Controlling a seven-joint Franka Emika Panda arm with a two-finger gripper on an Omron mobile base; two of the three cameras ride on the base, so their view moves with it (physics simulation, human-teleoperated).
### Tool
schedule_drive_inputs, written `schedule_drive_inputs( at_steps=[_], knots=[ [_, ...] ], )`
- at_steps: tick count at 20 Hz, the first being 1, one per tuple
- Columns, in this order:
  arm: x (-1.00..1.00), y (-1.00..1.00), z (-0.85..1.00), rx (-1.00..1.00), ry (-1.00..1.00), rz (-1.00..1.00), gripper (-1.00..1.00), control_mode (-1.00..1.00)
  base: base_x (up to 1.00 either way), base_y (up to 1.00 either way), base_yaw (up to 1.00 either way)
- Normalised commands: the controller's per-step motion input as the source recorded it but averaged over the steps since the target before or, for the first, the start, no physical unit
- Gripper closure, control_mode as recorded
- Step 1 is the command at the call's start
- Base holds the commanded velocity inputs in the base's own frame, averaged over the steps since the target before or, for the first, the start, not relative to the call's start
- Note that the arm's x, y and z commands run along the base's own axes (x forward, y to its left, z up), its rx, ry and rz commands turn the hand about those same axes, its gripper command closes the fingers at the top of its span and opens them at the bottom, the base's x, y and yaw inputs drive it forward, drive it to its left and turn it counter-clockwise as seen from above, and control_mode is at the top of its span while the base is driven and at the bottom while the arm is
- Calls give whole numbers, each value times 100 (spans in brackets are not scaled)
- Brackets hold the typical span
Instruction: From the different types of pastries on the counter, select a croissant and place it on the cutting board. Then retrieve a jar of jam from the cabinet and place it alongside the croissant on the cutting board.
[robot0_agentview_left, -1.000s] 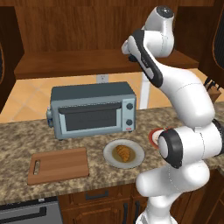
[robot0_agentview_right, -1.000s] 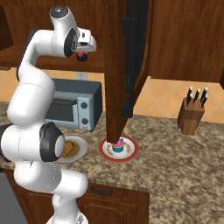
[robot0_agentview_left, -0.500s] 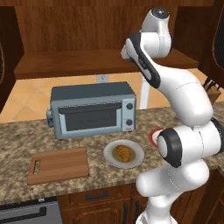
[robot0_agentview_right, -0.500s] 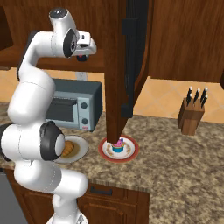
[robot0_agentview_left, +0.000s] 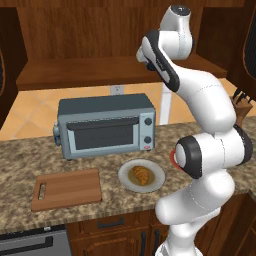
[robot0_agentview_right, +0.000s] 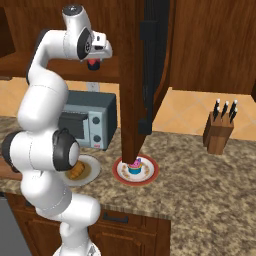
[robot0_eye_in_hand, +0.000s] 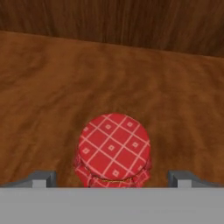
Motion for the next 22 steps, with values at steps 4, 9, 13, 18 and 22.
schedule_drive_inputs(
  at_steps=[4,9,13,18,22],
  knots=[
    [1,2,0,0,0,0,-100,-100,0,0,0],
    [12,5,-11,0,0,0,-100,-100,0,0,0],
    [0,0,-1,0,0,0,-100,-100,0,0,0],
    [0,2,-1,0,0,0,-100,-100,0,0,0],
    [0,0,-8,0,2,0,-100,-100,0,0,0]
  ],
)
